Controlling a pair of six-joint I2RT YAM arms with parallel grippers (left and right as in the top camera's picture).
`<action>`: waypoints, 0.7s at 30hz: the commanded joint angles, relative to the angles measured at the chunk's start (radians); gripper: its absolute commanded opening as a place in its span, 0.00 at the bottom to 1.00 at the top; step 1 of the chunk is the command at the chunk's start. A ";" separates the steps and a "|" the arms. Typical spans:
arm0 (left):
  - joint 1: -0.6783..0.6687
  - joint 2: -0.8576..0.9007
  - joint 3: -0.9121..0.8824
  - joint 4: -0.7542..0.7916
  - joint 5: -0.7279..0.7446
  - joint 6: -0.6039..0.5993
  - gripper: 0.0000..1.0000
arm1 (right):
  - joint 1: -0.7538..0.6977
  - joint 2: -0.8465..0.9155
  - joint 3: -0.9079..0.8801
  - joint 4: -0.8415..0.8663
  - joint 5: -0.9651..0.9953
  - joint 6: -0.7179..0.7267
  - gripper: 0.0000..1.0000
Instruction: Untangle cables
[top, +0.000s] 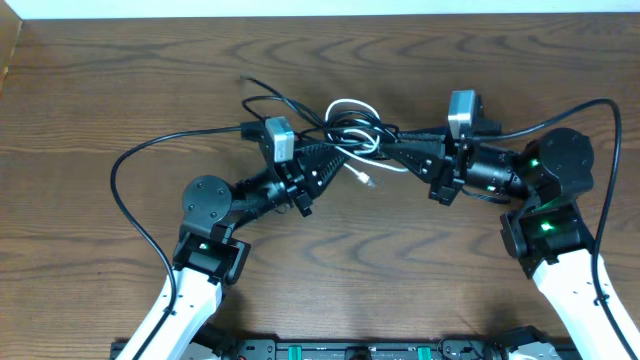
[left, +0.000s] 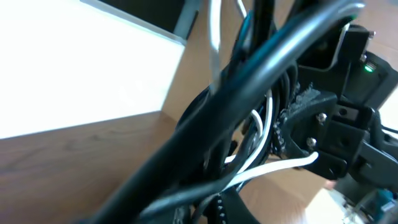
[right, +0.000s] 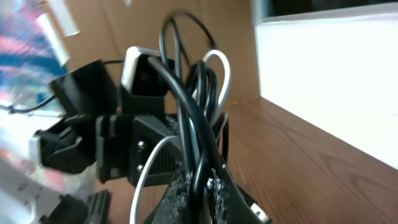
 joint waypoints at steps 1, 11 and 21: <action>-0.006 -0.006 0.008 0.013 -0.062 0.006 0.08 | 0.040 0.006 0.015 0.000 0.109 0.146 0.01; -0.006 -0.006 0.008 0.035 -0.145 0.006 0.17 | 0.093 0.006 0.015 0.016 0.151 0.279 0.01; -0.005 -0.006 0.008 0.046 -0.146 0.008 0.08 | 0.141 0.018 0.015 0.019 0.190 0.278 0.04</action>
